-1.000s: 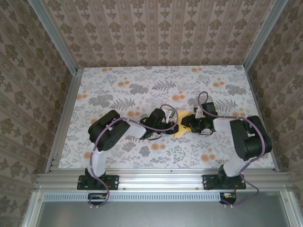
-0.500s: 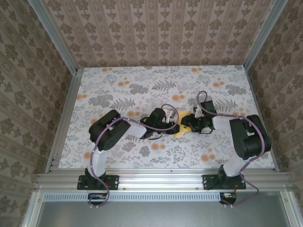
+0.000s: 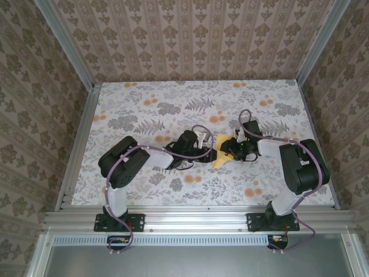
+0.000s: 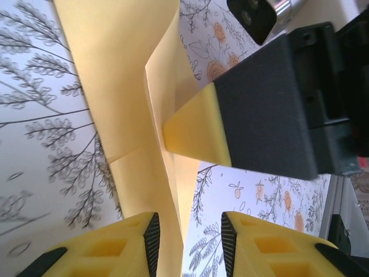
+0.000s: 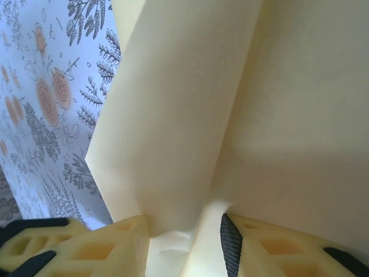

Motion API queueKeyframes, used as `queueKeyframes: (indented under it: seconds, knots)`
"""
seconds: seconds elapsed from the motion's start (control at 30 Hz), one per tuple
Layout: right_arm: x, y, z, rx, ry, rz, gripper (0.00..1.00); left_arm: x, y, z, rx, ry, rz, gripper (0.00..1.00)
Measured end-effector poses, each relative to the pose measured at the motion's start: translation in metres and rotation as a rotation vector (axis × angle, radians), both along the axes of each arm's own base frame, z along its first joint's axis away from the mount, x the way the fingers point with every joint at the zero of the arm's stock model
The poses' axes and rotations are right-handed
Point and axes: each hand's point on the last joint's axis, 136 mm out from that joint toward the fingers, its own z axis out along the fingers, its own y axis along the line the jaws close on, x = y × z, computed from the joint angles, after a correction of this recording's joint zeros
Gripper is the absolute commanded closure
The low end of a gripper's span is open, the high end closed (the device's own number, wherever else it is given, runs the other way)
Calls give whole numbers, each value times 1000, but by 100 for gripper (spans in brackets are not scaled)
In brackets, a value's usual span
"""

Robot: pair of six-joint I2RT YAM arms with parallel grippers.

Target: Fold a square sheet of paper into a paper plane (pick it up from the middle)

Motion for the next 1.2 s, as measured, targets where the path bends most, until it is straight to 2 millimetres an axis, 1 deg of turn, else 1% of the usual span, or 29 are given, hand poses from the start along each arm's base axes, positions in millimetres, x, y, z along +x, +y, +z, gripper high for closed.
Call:
queueKeyframes:
  seconds: [0.1, 0.2, 0.37, 0.5, 0.63, 0.77, 0.93, 1.0, 1.2]
  knots:
    - [1, 1, 0, -29, 11, 1, 56, -1, 10, 8, 3, -19, 28, 62]
    - [1, 1, -1, -58, 23, 2, 55, 0, 17, 10, 18, -33, 59, 61]
    - [3, 3, -1, -117, 38, 2, 53, 2, 25, 1, 63, -41, 103, 61]
    - [4, 4, -2, -169, 49, 2, 53, -7, 19, 0, 76, -55, 100, 62]
    - [4, 4, -3, -214, 61, 0, 53, -15, 13, -1, 84, -65, 90, 66]
    - [4, 3, -4, -244, 82, -15, 55, -15, 10, 1, 71, -76, 94, 73]
    - [4, 2, -6, -250, 115, -51, 58, -12, 2, 6, 21, -90, 99, 79]
    - [3, 2, -7, -250, 125, -62, 58, -12, -1, 3, 10, -86, 98, 79]
    - [4, 2, -7, -244, 134, -79, 53, -19, -6, -12, 17, -63, 73, 79]
